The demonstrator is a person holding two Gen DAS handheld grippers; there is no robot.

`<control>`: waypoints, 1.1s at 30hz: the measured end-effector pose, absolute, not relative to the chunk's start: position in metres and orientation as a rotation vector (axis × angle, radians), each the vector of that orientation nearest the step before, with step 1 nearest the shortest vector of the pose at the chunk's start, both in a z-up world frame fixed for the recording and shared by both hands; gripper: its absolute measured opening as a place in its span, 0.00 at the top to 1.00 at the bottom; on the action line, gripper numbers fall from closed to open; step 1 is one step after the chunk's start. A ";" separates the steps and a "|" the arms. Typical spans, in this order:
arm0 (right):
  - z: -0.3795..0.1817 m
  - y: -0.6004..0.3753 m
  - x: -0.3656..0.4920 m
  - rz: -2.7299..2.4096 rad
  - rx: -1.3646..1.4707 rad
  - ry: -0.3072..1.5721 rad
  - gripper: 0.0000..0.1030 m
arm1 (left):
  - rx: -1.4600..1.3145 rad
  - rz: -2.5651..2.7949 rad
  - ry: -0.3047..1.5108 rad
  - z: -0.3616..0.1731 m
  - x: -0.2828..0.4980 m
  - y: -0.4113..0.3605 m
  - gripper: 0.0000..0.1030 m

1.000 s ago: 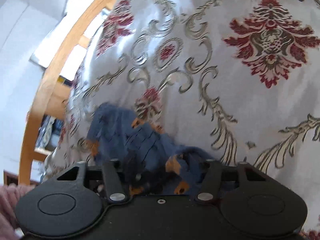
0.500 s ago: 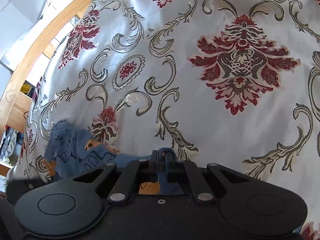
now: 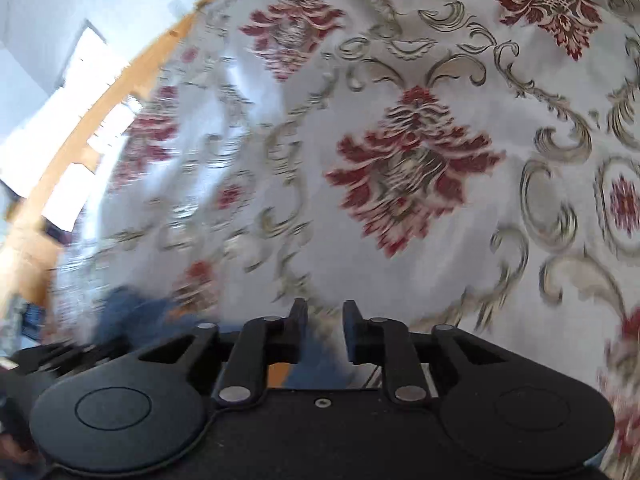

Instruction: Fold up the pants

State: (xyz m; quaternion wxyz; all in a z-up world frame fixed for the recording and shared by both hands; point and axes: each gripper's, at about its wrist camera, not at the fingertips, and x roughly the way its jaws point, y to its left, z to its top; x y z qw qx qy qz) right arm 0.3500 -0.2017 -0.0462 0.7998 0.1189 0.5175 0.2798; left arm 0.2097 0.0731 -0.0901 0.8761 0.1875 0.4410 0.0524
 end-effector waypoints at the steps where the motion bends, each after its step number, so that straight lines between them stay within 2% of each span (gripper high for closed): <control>1: -0.044 -0.207 0.337 0.628 0.282 1.116 0.63 | 0.392 0.107 0.906 -0.087 0.207 0.070 0.96; 2: -0.045 -0.210 0.325 0.647 0.303 1.129 0.58 | 0.384 0.100 0.889 -0.083 0.204 0.067 0.92; 5: -0.070 -0.218 0.298 0.607 0.342 1.184 0.57 | 0.359 0.072 0.862 -0.076 0.199 0.064 0.79; 6: -0.081 -0.222 0.293 0.566 0.337 1.191 0.58 | 0.368 0.071 0.876 -0.079 0.202 0.061 0.78; 7: -0.090 -0.229 0.290 0.506 0.324 1.186 0.63 | 0.388 0.085 0.894 -0.084 0.204 0.060 0.78; 8: -0.098 -0.238 0.286 0.462 0.329 1.162 0.80 | 0.414 0.104 0.910 -0.089 0.207 0.059 0.78; 10: -0.099 -0.263 0.275 0.366 0.435 1.112 0.72 | 0.449 0.108 0.911 -0.094 0.205 0.057 0.78; 11: -0.092 -0.278 0.265 0.312 0.486 1.077 0.52 | 0.454 0.111 0.908 -0.093 0.205 0.055 0.78; 12: -0.085 -0.289 0.254 0.281 0.508 1.044 0.27 | 0.459 0.112 0.906 -0.093 0.204 0.054 0.78; 13: -0.075 -0.302 0.239 0.250 0.513 1.007 0.19 | 0.462 0.108 0.907 -0.092 0.203 0.053 0.78; 16: -0.044 -0.346 0.195 0.227 0.474 0.955 0.17 | 0.479 0.083 0.898 -0.088 0.201 0.049 0.65; 18: -0.023 -0.384 0.168 0.173 0.468 0.941 0.12 | 0.476 0.053 0.863 -0.080 0.199 0.040 0.35; 20: -0.004 -0.422 0.142 0.130 0.488 0.913 0.05 | 0.455 -0.011 0.812 -0.069 0.197 0.025 0.24; 23: 0.007 -0.471 0.117 0.104 0.480 0.913 0.03 | 0.448 -0.138 0.768 -0.053 0.195 -0.014 0.16; 28: -0.008 -0.528 0.097 0.107 0.494 0.915 0.05 | 0.463 -0.495 0.732 -0.028 0.206 -0.116 0.14; 33: -0.028 -0.542 0.105 0.241 0.505 0.914 0.07 | 0.469 -0.985 0.752 -0.025 0.232 -0.241 0.12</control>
